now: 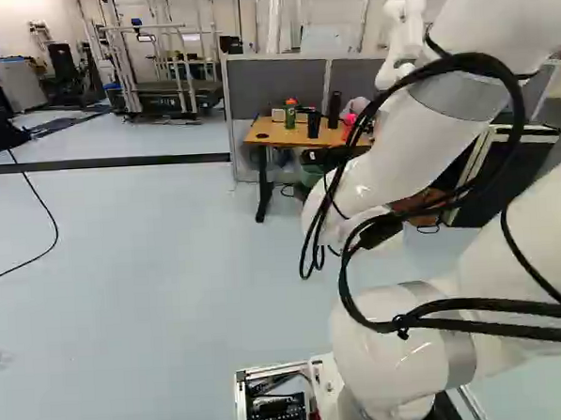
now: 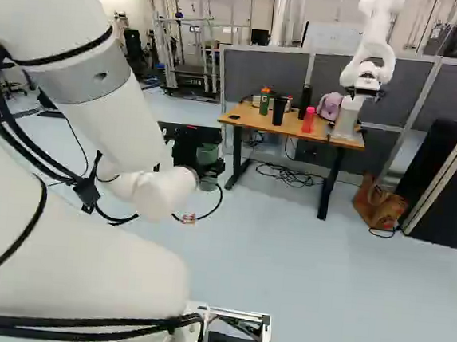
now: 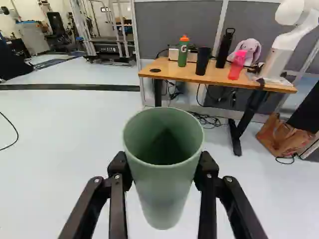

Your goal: Place the green cup on the table

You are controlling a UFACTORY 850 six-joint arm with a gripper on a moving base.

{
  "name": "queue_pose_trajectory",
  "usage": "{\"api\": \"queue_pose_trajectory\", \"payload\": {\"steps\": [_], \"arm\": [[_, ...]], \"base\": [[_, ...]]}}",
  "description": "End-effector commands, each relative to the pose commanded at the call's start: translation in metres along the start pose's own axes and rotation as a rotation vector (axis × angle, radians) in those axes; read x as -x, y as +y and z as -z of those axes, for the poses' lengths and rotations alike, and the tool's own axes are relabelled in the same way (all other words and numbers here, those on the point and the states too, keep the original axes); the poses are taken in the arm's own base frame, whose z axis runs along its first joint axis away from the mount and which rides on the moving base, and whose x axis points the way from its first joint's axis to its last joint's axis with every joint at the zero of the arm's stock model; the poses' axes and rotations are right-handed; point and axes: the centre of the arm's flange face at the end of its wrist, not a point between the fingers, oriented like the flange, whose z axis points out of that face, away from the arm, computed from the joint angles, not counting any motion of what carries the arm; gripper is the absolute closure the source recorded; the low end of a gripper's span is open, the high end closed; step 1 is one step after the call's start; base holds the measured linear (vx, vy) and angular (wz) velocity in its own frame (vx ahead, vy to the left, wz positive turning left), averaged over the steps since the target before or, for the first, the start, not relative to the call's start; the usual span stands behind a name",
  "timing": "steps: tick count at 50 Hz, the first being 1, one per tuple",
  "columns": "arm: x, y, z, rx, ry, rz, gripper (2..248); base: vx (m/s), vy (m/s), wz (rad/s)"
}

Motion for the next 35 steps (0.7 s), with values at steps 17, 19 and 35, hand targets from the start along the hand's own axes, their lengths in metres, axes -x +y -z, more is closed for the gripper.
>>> {"api": "queue_pose_trajectory", "payload": {"steps": [17,19,35], "arm": [[0.0000,0.0000,0.0000,0.000,0.000,0.000,124],[0.0000,0.0000,0.0000,0.000,0.000,0.000,124],[0.0000,0.0000,0.0000,0.000,0.000,0.000,124]], "base": [[0.000,0.000,0.000],[0.000,0.000,0.000],[0.000,0.000,0.000]]}}
